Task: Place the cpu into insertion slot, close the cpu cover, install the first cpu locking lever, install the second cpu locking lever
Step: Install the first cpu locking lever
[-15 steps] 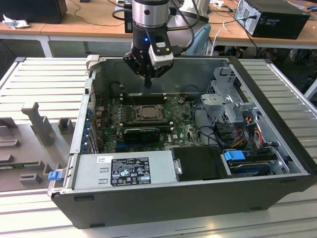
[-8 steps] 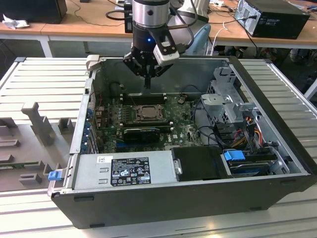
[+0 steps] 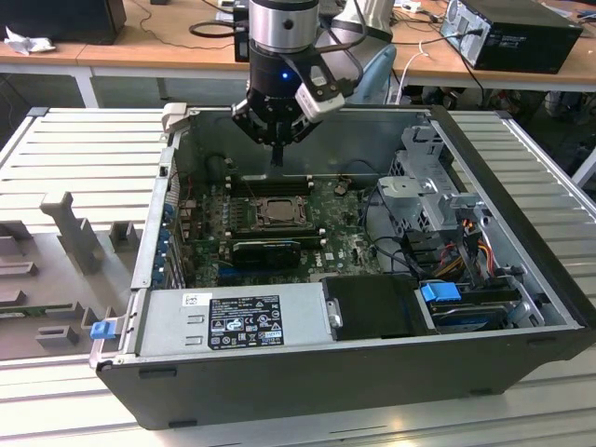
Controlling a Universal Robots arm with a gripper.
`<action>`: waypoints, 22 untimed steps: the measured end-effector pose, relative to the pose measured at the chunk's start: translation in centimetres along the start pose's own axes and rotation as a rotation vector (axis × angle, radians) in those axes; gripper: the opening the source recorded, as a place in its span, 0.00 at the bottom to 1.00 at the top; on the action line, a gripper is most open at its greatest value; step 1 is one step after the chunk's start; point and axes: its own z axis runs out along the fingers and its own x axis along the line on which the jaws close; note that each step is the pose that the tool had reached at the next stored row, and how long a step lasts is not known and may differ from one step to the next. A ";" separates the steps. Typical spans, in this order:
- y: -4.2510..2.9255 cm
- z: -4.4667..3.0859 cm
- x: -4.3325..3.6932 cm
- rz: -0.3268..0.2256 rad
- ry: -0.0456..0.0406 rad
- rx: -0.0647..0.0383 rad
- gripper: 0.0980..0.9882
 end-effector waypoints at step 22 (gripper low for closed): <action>0.14 0.55 2.70 -0.079 0.0031 0.000 0.01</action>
